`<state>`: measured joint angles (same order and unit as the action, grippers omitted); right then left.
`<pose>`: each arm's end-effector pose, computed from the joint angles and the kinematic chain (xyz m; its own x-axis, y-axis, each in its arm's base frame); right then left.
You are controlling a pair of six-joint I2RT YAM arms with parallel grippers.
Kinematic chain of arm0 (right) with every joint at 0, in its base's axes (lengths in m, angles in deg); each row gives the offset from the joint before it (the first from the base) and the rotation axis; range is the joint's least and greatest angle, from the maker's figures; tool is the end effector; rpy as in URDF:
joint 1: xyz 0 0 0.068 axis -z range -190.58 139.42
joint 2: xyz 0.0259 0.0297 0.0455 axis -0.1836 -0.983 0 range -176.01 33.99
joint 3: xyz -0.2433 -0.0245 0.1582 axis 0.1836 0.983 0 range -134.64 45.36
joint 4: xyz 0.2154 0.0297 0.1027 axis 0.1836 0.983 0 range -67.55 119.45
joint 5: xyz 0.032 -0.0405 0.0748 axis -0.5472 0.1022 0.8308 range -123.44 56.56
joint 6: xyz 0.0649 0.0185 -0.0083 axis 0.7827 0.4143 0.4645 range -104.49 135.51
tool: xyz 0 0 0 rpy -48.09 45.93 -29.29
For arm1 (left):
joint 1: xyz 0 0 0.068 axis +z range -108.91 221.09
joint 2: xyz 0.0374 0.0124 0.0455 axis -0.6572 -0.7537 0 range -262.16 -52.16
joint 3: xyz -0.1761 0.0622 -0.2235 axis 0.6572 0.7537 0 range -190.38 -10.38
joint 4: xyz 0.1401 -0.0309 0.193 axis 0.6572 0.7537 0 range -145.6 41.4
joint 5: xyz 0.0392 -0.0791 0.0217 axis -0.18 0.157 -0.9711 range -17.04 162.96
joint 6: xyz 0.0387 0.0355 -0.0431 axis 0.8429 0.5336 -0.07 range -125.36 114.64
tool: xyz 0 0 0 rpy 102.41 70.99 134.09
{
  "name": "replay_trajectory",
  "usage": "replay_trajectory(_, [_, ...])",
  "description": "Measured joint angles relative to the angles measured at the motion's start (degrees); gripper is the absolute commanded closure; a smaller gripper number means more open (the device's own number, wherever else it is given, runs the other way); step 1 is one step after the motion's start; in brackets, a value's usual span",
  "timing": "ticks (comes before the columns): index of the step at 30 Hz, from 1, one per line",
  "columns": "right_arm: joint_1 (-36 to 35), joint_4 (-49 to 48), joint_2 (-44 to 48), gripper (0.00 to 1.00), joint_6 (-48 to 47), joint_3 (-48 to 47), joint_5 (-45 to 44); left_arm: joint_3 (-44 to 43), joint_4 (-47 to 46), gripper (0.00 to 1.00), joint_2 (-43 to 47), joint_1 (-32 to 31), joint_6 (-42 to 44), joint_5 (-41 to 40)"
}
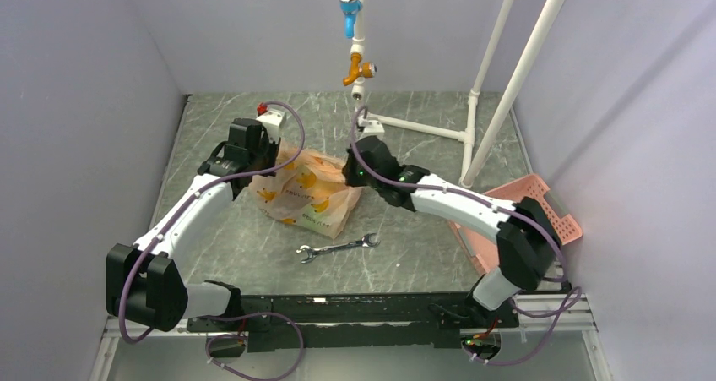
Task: Take the fake fruits out of the plastic bag
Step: Untie the plastic bag at the center of the board.
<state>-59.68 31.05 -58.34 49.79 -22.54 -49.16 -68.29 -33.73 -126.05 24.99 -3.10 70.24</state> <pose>0.2501 0.2662 0.2899 -0.6208 0.1114 -0.7760 -0.2771 0.8948 0.3501 0.2634 -0.0733 0.3031 -0.5796 0.2083 -0.7878 0.2641 0.9626 0.0603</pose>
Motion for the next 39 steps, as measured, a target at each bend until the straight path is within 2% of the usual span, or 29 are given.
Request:
replay_trajectory(4, [6.1, -5.5, 4.5, 1.0, -3.1, 5.2, 10.8, 0.0, 0.0, 1.0, 0.0, 0.0, -0.2, -1.1])
replay_trajectory(5, [7.9, -6.6, 4.6, 1.0, -3.8, 5.6, 14.2, -0.1, 0.0, 0.95, 0.0, 0.0, -0.2, -1.3])
replay_trajectory(8, [11.3, -7.9, 4.5, 1.0, -5.8, 6.3, 21.0, -0.6, 0.1, 0.56, -0.4, 0.0, -0.4, -1.6])
replay_trajectory(10, [11.9, -8.3, 4.5, 1.0, -6.9, 6.7, 23.9, -0.7, 0.1, 0.39, -0.5, 0.0, -0.2, -1.4])
replay_trajectory(12, [11.6, -8.8, 4.5, 1.0, -7.6, 7.1, 26.6, -0.7, 0.0, 0.3, -0.4, 0.0, -0.1, -0.2])
replay_trajectory(18, [11.2, -9.1, 4.5, 1.0, -8.2, 7.2, 31.5, 2.5, -2.9, 0.19, 5.6, -1.2, 0.5, 3.3])
replay_trajectory(21, [10.7, -9.1, 4.5, 1.0, -8.5, 7.3, 32.6, 5.4, -5.9, 0.19, 10.8, -5.3, 1.8, 0.7])
replay_trajectory(24, [9.5, -9.0, 4.5, 1.0, -9.6, 7.3, 32.6, 5.9, -7.6, 0.18, 12.3, -9.4, 3.1, -2.2])
replay_trajectory(27, [8.2, -9.0, 4.6, 1.0, -10.6, 7.8, 32.6, 5.8, -8.3, 0.12, 11.0, -10.1, 3.6, -3.5])
replay_trajectory(33, [7.4, -8.4, 6.4, 1.0, -12.1, 10.3, 32.4, 2.1, -6.0, 0.15, 2.0, -10.1, 4.2, -4.7])
replay_trajectory(35, [7.4, -8.2, 7.0, 1.0, -12.3, 10.5, 32.3, 1.3, -5.7, 0.25, -0.4, -10.1, 4.1, -4.7])
replay_trajectory(37, [7.4, -8.2, 7.5, 1.0, -12.5, 10.5, 32.3, 1.3, -4.7, 0.44, -1.6, -10.1, 4.2, -4.4])
replay_trajectory(39, [7.4, -8.2, 8.0, 1.0, -12.9, 10.6, 32.3, 1.3, -4.4, 0.58, -1.7, -10.1, 4.0, -4.3])
